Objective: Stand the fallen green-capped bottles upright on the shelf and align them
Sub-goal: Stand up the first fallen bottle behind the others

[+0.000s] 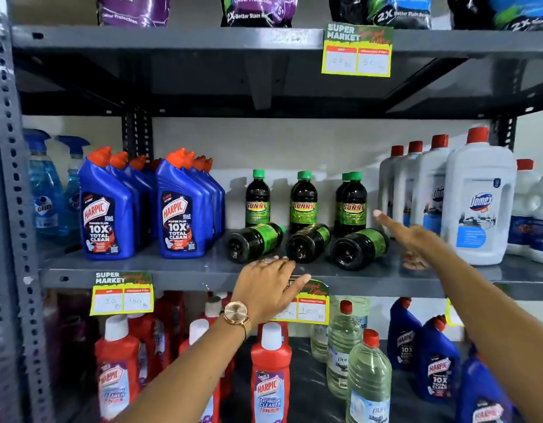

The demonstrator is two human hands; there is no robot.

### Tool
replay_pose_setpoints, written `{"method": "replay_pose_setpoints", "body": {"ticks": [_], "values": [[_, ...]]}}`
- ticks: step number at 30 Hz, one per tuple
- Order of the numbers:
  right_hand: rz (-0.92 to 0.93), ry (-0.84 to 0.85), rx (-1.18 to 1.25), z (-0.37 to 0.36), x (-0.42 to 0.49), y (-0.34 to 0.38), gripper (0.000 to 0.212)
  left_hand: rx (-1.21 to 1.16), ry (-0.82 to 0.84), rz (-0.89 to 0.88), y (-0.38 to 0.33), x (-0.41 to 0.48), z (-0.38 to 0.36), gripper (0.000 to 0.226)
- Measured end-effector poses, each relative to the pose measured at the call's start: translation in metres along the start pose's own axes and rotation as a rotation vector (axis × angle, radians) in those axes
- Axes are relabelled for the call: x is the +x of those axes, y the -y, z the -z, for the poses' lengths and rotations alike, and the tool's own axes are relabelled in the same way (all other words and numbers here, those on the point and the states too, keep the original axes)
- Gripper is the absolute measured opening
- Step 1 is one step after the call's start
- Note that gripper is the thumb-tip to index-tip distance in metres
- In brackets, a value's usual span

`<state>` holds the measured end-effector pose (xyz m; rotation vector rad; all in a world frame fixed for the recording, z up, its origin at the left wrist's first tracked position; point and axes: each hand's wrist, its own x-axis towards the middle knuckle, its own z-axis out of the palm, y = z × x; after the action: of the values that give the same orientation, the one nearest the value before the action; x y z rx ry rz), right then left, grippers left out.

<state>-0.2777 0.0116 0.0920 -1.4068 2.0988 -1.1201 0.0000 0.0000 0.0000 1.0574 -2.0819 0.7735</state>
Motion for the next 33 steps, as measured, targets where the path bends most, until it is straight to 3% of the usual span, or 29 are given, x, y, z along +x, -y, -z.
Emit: {"method": "replay_pose_setpoints", "body": {"ticks": [4,7,10,12,16,18,22,28,33], "values": [[-0.135,0.215,-0.093,-0.006,0.039,-0.002,0.152,0.097,0.024,0.008,-0.001,0.002,-0.006,0.065],[-0.131,0.215,-0.196,-0.011,0.047,0.011,0.126,0.12,-0.028,0.025,-0.003,0.001,-0.009,0.063],[-0.166,0.223,-0.075,-0.014,0.041,0.017,0.083,0.106,-0.088,0.058,-0.004,0.002,-0.009,0.059],[-0.182,0.16,0.075,-0.021,0.044,0.011,0.071,0.088,-0.13,0.075,-0.007,0.003,-0.011,0.055],[-0.143,-0.037,0.474,-0.032,0.049,-0.008,0.097,0.066,-0.224,0.082,-0.008,0.004,-0.013,0.046],[-0.049,-0.208,0.607,-0.032,0.042,-0.012,0.092,0.069,-0.234,0.079,-0.008,0.005,-0.012,0.042],[0.258,-0.539,0.506,-0.032,0.031,-0.007,0.073,0.073,-0.257,0.066,-0.009,0.005,-0.013,0.04],[0.411,-0.464,0.07,-0.035,0.027,0.016,0.079,0.068,-0.28,0.069,-0.009,0.004,-0.013,0.041],[0.351,-0.334,0.296,-0.048,0.036,0.016,0.073,0.068,-0.301,0.081,-0.011,0.005,-0.011,0.04]]}}
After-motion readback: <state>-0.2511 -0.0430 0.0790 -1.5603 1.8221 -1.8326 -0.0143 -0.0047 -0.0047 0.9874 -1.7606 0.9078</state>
